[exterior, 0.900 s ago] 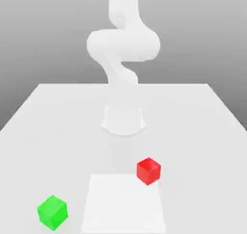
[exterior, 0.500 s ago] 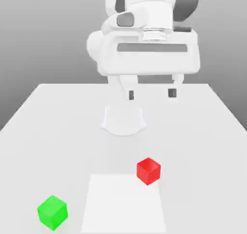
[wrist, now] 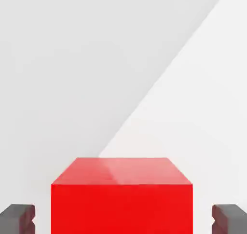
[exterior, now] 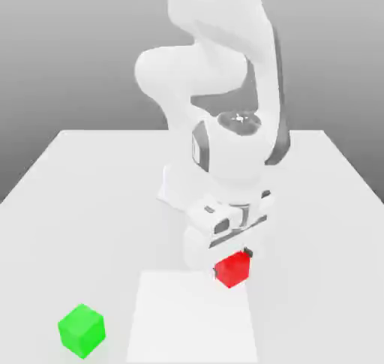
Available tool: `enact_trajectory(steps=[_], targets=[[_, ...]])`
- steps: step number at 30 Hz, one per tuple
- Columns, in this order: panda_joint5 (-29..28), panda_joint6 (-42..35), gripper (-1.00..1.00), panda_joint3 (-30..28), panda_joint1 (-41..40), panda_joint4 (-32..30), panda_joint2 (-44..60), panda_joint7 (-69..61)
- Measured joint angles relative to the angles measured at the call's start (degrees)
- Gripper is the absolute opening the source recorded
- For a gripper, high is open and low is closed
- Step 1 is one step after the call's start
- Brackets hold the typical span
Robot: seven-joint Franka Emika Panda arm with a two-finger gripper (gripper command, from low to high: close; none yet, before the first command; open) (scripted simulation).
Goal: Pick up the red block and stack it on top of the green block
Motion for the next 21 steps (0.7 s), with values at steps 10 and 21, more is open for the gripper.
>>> enact_trajectory(steps=[10,21], targets=[[-0.31,-9.27,-1.00,0.38,-0.43,-1.52,-10.75,0.24],[2.83,-22.61,-1.00,-8.12,-13.27,14.38,-8.01,11.36]])
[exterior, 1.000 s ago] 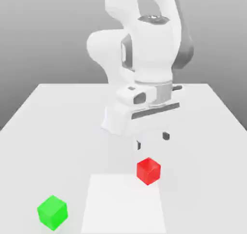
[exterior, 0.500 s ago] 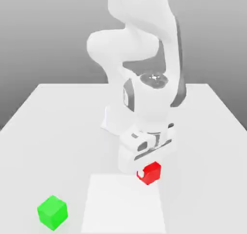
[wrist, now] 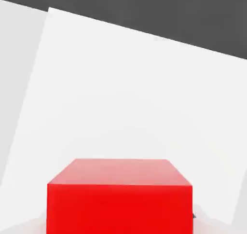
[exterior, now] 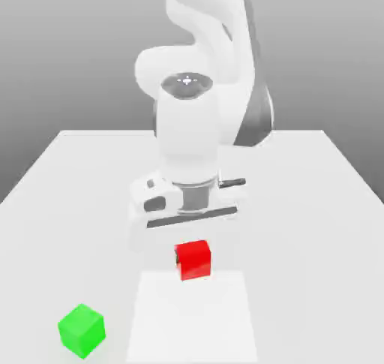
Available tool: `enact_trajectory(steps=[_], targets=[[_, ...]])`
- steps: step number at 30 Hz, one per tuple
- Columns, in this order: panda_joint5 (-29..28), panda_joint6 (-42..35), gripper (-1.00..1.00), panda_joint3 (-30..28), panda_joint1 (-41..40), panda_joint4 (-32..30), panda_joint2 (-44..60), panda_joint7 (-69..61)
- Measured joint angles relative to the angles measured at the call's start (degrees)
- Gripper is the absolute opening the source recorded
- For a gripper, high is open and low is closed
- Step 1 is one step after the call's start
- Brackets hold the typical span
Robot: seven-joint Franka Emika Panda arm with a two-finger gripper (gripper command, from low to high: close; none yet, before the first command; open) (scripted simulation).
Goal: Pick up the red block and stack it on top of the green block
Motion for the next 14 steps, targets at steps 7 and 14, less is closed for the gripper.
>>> enact_trajectory(steps=[7,14], targets=[[1.93,-3.45,-1.00,-4.90,-7.42,12.12,8.79,8.16],[5.46,2.62,1.00,-3.02,-9.07,13.01,15.94,6.03]])
